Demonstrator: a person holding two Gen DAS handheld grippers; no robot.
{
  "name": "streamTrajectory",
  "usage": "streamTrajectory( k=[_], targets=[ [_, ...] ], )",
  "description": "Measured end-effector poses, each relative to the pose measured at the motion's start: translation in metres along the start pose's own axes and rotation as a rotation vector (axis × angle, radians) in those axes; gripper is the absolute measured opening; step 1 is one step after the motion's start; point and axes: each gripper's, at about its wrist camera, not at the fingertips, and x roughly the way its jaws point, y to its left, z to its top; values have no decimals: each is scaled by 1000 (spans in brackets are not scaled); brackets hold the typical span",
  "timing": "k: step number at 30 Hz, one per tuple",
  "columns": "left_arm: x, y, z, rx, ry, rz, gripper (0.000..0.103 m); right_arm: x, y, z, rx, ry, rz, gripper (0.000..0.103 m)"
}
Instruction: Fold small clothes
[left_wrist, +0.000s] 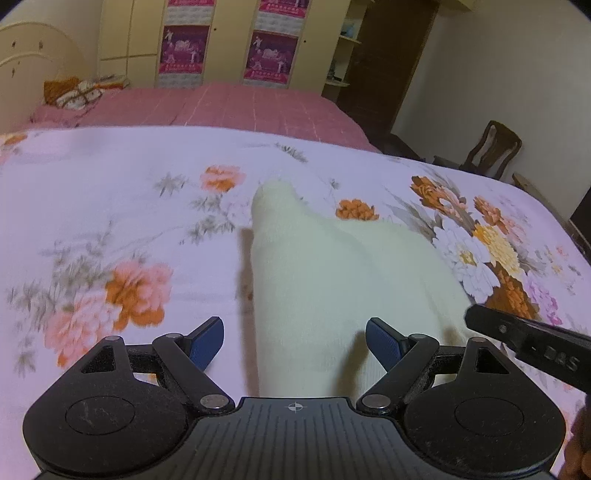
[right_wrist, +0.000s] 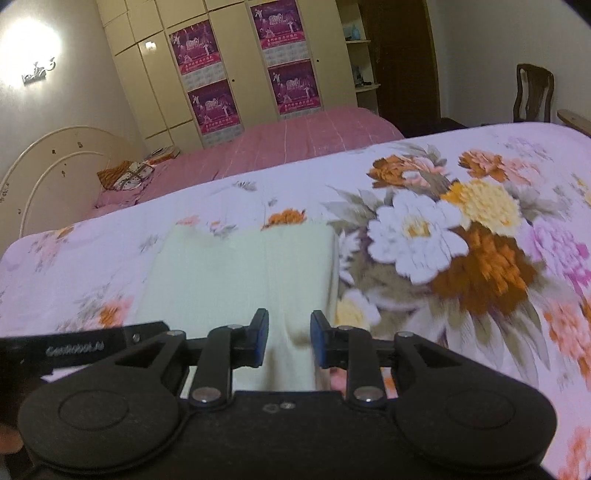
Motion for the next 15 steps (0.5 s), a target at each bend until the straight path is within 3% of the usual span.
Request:
streamTrajectory(
  k=[11,15],
  targets=[
    [43,-7,14,27,17,28,84,59,1,12,-15,32,-22,26],
    [48,-5,12,19,17,43,95,65,7,8,-76,19,-22,26]
  ],
)
